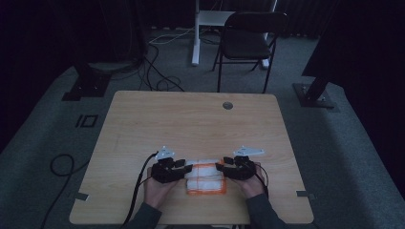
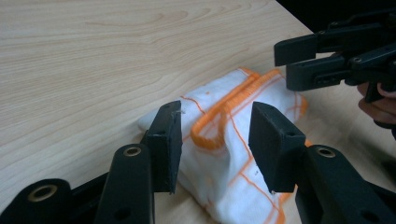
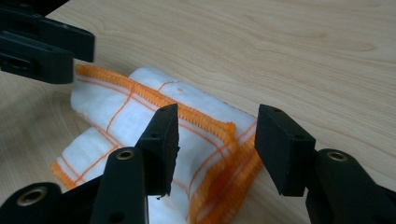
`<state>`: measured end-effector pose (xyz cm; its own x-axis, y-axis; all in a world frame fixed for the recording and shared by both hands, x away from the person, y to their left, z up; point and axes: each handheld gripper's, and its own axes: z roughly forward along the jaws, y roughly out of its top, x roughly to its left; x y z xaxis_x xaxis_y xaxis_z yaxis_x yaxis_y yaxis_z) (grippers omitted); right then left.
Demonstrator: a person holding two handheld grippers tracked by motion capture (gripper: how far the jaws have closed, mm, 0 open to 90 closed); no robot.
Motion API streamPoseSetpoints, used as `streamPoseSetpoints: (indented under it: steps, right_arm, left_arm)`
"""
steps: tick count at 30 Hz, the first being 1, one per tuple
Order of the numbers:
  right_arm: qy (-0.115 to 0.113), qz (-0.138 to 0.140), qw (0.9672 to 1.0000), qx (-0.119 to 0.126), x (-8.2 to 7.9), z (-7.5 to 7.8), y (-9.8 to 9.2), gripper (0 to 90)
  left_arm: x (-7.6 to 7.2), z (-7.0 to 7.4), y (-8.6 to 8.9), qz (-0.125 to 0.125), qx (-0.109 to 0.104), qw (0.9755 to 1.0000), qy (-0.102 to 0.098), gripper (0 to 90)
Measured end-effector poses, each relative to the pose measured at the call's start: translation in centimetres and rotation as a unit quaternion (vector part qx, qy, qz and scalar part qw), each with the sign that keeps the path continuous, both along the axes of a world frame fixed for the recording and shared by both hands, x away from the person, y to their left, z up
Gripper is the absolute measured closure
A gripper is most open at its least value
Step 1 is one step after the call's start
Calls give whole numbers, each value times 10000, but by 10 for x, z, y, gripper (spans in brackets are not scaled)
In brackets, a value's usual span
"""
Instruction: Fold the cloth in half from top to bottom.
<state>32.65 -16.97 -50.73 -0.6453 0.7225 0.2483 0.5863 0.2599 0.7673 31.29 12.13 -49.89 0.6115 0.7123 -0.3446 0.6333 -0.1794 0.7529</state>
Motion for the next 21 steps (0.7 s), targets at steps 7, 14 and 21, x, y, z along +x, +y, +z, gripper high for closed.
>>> streamPoseSetpoints:
  steps: [7, 14, 21]
  right_arm:
    - [383, 211, 9990, 44, 10, -8, 10, 542]
    - [336, 396, 9986, 87, 1, -6, 7, 724]
    - [83, 407, 9989, 234, -13, 2, -2, 702]
  left_arm:
    - [8, -6, -4, 116, -166, 9995, 231, 634]
    - [-2, -10, -8, -123, -89, 9995, 280, 764]
    - [-15, -12, -2, -226, -39, 9993, 300, 784]
